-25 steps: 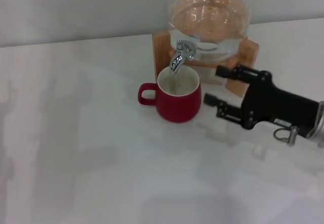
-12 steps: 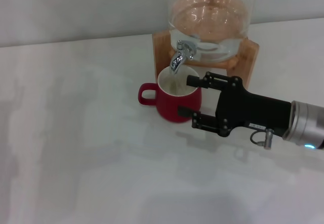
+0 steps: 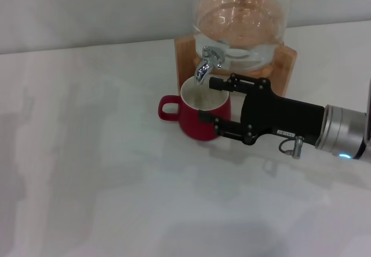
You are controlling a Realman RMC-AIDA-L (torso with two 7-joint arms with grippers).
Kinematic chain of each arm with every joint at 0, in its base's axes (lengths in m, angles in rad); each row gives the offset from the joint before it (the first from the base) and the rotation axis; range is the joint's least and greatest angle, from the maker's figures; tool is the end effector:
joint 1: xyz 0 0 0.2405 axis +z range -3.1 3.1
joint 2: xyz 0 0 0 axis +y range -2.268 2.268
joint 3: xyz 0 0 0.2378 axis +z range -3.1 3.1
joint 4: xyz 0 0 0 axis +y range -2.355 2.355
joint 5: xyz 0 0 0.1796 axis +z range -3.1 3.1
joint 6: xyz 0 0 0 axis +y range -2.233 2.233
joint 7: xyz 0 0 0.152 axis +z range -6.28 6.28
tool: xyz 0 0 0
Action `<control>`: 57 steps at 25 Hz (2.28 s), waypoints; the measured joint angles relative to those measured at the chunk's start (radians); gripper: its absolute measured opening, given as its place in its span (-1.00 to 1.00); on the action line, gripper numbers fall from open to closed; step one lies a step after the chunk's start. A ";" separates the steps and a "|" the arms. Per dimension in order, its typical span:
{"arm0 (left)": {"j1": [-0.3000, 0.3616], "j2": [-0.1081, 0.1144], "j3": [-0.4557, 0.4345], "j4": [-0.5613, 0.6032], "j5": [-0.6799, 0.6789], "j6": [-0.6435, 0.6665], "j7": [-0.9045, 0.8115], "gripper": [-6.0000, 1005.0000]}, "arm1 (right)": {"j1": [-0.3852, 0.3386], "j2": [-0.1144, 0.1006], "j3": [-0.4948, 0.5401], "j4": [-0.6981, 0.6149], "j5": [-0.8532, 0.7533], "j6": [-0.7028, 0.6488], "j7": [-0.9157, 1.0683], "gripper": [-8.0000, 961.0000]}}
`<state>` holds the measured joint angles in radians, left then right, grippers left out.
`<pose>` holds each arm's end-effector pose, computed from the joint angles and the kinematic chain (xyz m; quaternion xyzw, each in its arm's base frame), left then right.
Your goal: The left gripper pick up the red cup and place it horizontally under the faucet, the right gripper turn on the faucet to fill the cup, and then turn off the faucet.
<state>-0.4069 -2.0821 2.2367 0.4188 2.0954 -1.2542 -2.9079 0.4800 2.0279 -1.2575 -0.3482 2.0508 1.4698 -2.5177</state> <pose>-0.2533 0.3289 0.0375 -0.6058 -0.1564 -0.3223 0.7104 0.2050 0.2951 -0.0128 -0.8936 0.0031 0.3658 0.2601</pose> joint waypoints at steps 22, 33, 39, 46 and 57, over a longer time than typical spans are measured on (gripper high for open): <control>-0.012 0.001 0.009 -0.009 0.000 0.019 -0.001 0.67 | 0.005 -0.002 0.002 -0.001 0.016 -0.014 -0.006 0.34; -0.013 0.001 0.011 -0.009 0.000 0.019 -0.001 0.67 | 0.005 -0.002 0.001 -0.001 0.015 -0.014 -0.003 0.34; -0.014 0.001 0.011 -0.009 0.000 0.019 -0.001 0.67 | 0.005 -0.002 0.001 -0.002 0.015 -0.014 0.000 0.35; -0.018 0.001 0.011 -0.009 0.000 0.019 -0.001 0.67 | 0.005 0.000 0.001 -0.002 0.015 -0.014 0.000 0.34; -0.020 0.001 0.011 -0.009 0.000 0.019 -0.001 0.67 | 0.013 0.000 -0.002 -0.001 0.015 -0.014 0.000 0.34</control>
<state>-0.4265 -2.0816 2.2474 0.4095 2.0953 -1.2348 -2.9084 0.4930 2.0280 -1.2596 -0.3488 2.0661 1.4557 -2.5172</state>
